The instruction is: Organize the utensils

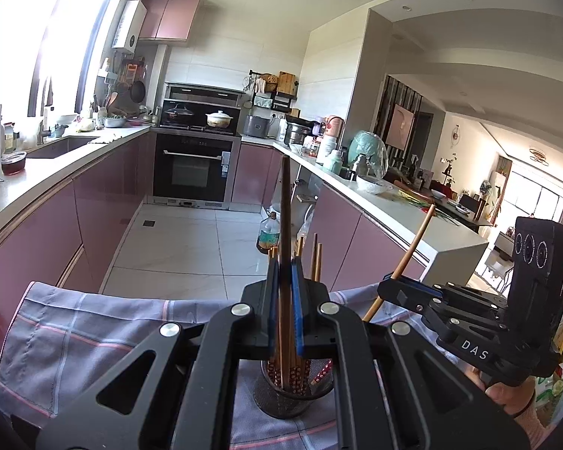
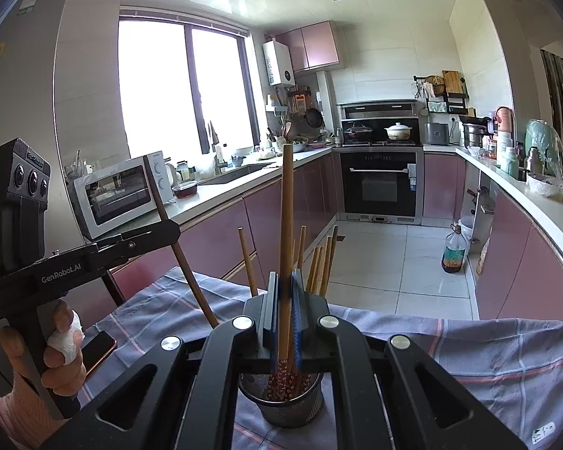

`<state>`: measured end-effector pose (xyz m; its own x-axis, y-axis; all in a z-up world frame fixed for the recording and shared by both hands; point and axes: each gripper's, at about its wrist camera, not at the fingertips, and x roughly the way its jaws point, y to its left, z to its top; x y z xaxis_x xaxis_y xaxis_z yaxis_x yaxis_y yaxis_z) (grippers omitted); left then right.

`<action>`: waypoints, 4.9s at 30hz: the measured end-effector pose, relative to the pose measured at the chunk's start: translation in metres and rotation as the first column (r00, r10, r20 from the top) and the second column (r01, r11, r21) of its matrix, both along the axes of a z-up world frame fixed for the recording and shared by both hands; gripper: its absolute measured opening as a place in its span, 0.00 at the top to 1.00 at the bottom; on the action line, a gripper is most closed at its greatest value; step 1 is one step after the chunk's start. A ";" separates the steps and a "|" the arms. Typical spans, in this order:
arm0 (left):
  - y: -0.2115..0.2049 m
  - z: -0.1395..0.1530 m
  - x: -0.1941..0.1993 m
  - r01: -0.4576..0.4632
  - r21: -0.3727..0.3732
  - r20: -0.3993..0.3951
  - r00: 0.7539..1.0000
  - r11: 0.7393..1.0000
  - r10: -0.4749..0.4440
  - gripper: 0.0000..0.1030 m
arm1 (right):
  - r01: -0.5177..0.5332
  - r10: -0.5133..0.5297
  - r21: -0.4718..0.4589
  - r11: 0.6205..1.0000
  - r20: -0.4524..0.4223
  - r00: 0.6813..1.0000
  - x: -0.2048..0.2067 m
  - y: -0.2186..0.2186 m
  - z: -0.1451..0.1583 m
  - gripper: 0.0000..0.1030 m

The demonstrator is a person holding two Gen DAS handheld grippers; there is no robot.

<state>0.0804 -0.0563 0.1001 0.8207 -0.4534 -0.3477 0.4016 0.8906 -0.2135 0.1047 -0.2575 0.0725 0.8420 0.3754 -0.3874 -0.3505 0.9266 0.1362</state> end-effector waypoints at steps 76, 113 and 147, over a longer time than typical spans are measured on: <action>-0.024 -0.069 0.064 0.038 0.126 -0.190 0.982 0.991 -0.013 0.78 | 0.012 -0.017 -0.023 1.000 -0.211 0.977 0.049 0.001 -0.061 0.84; 0.031 -0.094 -0.048 -0.252 0.184 0.031 0.968 0.950 0.250 0.05 | 0.127 -0.125 -0.050 0.991 0.047 0.991 -0.066 0.014 -0.063 0.07; 0.036 -0.074 -0.083 -0.328 0.153 0.104 0.943 0.932 0.315 0.05 | 0.118 -0.116 -0.019 0.993 0.091 0.989 -0.086 0.016 -0.058 0.07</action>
<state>-0.0031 -0.0203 0.0257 0.9399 -0.1017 -0.3261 0.0967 0.9948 -0.0315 0.0185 -0.2415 0.0143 0.9113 0.2634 -0.3164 -0.2489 0.9647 0.0862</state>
